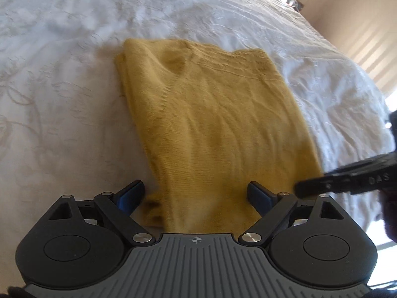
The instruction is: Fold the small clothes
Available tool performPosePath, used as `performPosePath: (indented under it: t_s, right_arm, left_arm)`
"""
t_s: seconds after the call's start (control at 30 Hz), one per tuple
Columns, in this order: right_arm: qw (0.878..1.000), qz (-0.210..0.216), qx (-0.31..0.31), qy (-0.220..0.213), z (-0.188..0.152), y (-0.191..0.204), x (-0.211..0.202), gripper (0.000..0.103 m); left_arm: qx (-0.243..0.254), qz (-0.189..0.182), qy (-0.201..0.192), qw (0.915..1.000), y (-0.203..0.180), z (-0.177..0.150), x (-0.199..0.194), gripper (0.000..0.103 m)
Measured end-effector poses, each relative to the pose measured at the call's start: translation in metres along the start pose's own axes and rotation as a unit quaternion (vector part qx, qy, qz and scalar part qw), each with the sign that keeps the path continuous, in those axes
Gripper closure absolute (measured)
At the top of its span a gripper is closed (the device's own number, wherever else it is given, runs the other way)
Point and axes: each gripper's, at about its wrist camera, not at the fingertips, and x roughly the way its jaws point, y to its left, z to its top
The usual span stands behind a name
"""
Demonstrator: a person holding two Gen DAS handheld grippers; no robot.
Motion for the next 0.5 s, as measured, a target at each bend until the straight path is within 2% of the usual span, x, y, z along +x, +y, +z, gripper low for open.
performPosePath:
  t_s: [0.07,0.17,0.23,0.3,0.5]
  right_arm:
    - [1.000,0.021,0.004,-0.014,0.004,0.000,-0.014,0.076]
    - [0.999,0.039,0.003,-0.032,0.010,0.001,-0.036,0.077]
    - [0.998,0.045,0.008,-0.038,0.011,0.000,-0.047,0.077]
    - [0.998,0.042,0.015,-0.040,0.011,-0.005,-0.054,0.077]
    - [1.000,-0.003,0.013,-0.028,0.004,-0.011,-0.052,0.076]
  left_arm:
    - [-0.014,-0.050,0.007,0.9986,-0.004,-0.002,-0.004,0.013]
    - [-0.046,-0.119,0.008,0.9919,-0.010,-0.010,-0.017,0.013]
    - [-0.064,-0.143,-0.009,0.9875,-0.013,-0.017,-0.031,0.013]
    - [-0.078,-0.156,-0.035,0.9840,-0.016,-0.023,-0.048,0.013]
    - [-0.117,-0.145,-0.075,0.9796,-0.011,-0.038,-0.085,0.013]
